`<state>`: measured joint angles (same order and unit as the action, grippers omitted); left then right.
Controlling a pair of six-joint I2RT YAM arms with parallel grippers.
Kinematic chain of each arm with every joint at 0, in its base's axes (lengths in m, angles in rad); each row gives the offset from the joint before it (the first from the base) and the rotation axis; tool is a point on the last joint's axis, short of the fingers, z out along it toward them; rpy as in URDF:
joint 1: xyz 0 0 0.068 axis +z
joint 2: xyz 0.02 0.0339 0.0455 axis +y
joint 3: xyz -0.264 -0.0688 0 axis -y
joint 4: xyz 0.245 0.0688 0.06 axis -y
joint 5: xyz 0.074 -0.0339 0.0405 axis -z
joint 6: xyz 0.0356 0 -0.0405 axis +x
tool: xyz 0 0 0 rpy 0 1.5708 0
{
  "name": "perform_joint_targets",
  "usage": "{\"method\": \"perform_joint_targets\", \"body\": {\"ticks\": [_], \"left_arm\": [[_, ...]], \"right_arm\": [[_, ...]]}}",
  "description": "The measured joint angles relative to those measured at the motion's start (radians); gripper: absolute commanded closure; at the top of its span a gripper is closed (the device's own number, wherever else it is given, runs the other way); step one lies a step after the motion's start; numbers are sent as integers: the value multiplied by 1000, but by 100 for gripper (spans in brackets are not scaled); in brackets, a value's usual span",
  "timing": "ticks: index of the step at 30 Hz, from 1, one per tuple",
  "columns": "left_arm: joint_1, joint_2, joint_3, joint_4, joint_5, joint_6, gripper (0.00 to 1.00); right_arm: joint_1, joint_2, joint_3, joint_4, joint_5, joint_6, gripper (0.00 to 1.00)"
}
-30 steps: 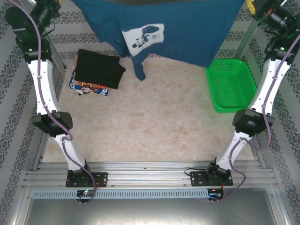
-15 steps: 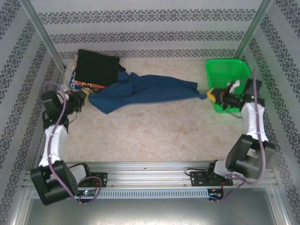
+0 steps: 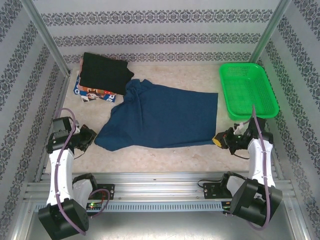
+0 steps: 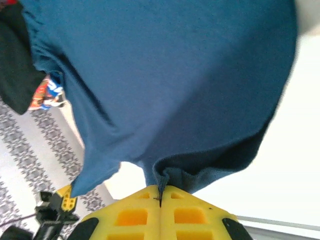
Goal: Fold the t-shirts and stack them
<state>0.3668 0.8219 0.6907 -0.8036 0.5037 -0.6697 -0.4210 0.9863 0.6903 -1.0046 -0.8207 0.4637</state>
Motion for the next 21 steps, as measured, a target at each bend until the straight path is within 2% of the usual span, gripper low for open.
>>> {"method": "perform_joint_targets", "body": {"ticks": [5, 9, 18, 21], "left_arm": [[2, -63, 45, -118, -169, -14, 100], [4, -81, 69, -171, -252, -27, 100], [8, -152, 73, -246, -274, -53, 100], [8, -146, 73, -244, -272, -53, 100]], "right_arm": [[-19, -32, 0, -103, 128, 5, 100], [-35, -51, 0, -161, 213, 27, 100], [-35, -190, 0, -264, 262, 60, 100], [-35, -193, 0, -266, 277, 70, 100]]}}
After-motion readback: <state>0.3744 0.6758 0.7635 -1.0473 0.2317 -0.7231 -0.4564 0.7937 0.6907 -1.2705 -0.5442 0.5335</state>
